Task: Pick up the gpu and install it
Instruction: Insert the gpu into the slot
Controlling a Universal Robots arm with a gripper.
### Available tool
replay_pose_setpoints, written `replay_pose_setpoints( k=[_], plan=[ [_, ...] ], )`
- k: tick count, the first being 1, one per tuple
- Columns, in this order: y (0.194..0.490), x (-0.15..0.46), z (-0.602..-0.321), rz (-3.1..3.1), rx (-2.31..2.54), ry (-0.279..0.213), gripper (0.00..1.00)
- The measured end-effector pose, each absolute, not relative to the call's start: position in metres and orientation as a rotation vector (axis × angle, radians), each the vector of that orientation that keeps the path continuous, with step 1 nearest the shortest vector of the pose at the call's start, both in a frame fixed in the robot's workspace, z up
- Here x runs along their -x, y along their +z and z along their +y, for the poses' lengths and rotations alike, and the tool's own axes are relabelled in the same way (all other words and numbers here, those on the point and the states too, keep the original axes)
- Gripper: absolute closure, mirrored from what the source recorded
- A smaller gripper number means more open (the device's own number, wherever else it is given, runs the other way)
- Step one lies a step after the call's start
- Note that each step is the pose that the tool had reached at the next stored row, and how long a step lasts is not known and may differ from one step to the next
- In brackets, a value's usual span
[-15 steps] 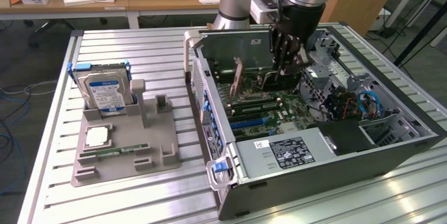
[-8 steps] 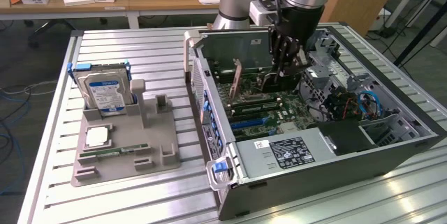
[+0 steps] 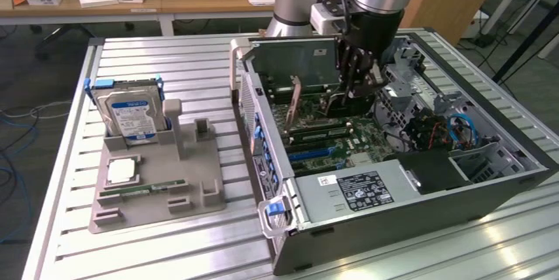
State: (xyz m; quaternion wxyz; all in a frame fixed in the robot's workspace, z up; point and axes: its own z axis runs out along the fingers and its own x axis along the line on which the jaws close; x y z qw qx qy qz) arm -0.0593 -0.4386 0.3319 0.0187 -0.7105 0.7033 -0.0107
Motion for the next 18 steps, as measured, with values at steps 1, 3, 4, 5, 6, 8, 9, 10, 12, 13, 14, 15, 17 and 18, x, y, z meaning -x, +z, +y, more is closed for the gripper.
replay_pose_setpoints(
  k=[1,3,4,5,6,8,9,10,12,13,14,15,17,18],
  plan=[
    [0.3316,0.0594,-0.4387,2.184,2.206,-0.033,0.74],
    [0.3308,0.0598,-0.439,2.184,2.206,-0.033,0.74],
    [0.3304,0.06,-0.4391,2.184,2.206,-0.033,0.74],
    [0.33,0.0601,-0.4392,2.184,2.206,-0.033,0.74],
    [0.3296,0.0603,-0.4394,2.184,2.206,-0.033,0.74],
    [0.3288,0.0606,-0.4397,2.184,2.206,-0.033,0.74],
    [0.3284,0.0608,-0.4399,2.184,2.206,-0.033,0.74],
    [0.328,0.0609,-0.44,2.184,2.206,-0.033,0.74],
    [0.3272,0.0612,-0.4403,2.184,2.206,-0.033,0.74],
    [0.3268,0.0614,-0.4404,2.184,2.206,-0.033,0.74],
    [0.3264,0.0614,-0.4405,2.184,2.206,-0.033,0.74],
    [0.326,0.0616,-0.4407,2.184,2.206,-0.033,0.74],
    [0.3252,0.0619,-0.441,2.184,2.206,-0.033,0.74],
    [0.3249,0.062,-0.4412,2.184,2.206,-0.033,0.74]
  ],
)
